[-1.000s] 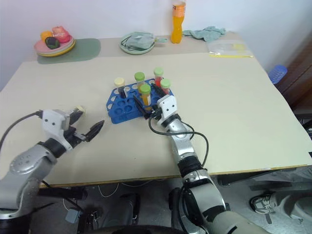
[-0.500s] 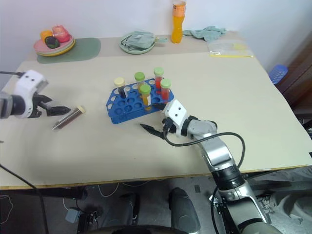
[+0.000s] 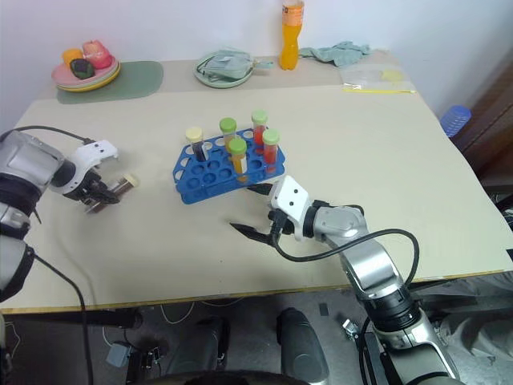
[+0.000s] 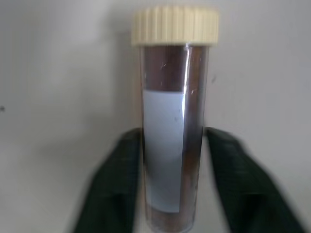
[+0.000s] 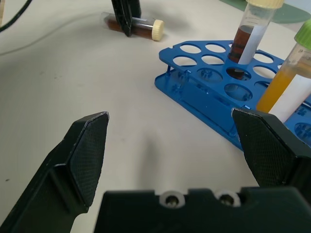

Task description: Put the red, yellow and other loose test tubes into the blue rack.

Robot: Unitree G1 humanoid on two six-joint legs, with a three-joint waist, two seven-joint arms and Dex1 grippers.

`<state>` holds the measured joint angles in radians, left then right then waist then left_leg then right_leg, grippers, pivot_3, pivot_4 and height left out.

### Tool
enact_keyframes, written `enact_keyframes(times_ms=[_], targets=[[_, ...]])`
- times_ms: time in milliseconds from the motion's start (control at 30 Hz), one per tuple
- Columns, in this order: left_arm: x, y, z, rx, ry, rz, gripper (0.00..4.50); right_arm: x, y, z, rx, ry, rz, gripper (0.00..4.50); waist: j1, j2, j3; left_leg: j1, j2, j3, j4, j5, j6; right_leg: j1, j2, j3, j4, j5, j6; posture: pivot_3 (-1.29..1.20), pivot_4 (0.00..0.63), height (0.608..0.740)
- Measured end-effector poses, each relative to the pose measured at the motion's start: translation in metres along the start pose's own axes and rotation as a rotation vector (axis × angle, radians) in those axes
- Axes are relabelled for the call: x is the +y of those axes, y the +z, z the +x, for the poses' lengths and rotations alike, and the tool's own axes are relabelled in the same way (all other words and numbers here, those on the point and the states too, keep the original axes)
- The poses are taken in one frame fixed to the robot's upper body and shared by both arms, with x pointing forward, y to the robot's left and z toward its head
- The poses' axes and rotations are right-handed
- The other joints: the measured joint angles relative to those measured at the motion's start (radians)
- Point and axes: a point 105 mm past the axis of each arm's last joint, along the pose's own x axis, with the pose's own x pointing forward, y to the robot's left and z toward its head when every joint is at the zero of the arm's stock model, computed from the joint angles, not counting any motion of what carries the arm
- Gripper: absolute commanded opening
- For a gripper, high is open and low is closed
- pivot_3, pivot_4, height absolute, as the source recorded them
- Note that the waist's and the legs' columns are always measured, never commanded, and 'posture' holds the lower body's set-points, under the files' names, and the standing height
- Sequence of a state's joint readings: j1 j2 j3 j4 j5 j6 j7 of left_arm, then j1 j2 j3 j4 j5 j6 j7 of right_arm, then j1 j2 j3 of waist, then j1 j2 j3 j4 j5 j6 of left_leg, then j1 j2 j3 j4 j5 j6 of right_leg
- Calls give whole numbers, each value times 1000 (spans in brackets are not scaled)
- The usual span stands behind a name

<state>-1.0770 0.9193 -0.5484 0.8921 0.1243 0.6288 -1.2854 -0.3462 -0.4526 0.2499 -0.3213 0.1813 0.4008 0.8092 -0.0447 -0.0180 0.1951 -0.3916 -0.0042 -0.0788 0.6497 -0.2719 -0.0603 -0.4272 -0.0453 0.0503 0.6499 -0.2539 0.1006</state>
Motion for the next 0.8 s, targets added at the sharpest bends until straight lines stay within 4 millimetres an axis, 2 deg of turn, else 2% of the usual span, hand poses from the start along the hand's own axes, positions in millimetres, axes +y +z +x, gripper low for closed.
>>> enact_keyframes(times_ms=[100,167,233,300,367,433,567,633,733,800], targets=[[7,1,-12,-82,24,1,879,0,0,0,-1,-8,-1,4500,-3,-2,1,0,0,0,0,0,0,0,0,0,0,0,0,0,150,740],[18,3,-29,-241,91,1,879,0,-1,-2,2,-19,4,4500,-5,-2,1,0,1,0,0,0,0,-1,-1,0,0,0,0,0,150,740],[25,11,-49,-517,210,32,879,-1,-6,-3,10,-34,23,4500,-4,-1,0,0,2,-1,-1,0,0,-2,-3,1,0,0,0,0,150,740],[18,22,-68,-758,313,36,879,-8,-14,-2,26,-80,56,4500,3,-2,0,-1,4,-3,1,0,0,-2,-4,0,0,0,0,0,150,740],[-4,33,-82,-982,352,-17,879,-16,-25,1,48,-146,98,4500,13,-3,0,-1,2,-3,2,0,0,0,-7,0,0,1,1,0,150,740],[-39,46,-84,-1160,322,-95,879,-20,-36,3,66,-179,141,4500,30,-3,0,-1,0,-2,4,0,0,1,-9,0,0,1,2,0,150,740],[-118,77,-67,-1337,330,-178,879,-18,-33,9,41,-161,172,4500,42,-5,-1,-2,-5,-1,7,0,0,3,-10,-1,-1,2,4,0,150,740],[-147,94,-56,-1361,323,-159,879,-18,-31,11,35,-149,167,4500,40,-5,-2,0,-5,0,8,0,0,4,-8,0,0,3,4,0,150,740],[-173,118,-39,-1387,385,-154,879,-17,-30,12,34,-130,164,4500,34,-4,-2,1,-4,-1,8,0,0,6,-5,0,0,3,4,0,150,740],[-182,129,-27,-1370,404,-117,879,-17,-30,12,30,-124,167,4500,26,-4,-2,2,-3,0,8,0,0,6,-3,1,0,3,3,0,150,740]])
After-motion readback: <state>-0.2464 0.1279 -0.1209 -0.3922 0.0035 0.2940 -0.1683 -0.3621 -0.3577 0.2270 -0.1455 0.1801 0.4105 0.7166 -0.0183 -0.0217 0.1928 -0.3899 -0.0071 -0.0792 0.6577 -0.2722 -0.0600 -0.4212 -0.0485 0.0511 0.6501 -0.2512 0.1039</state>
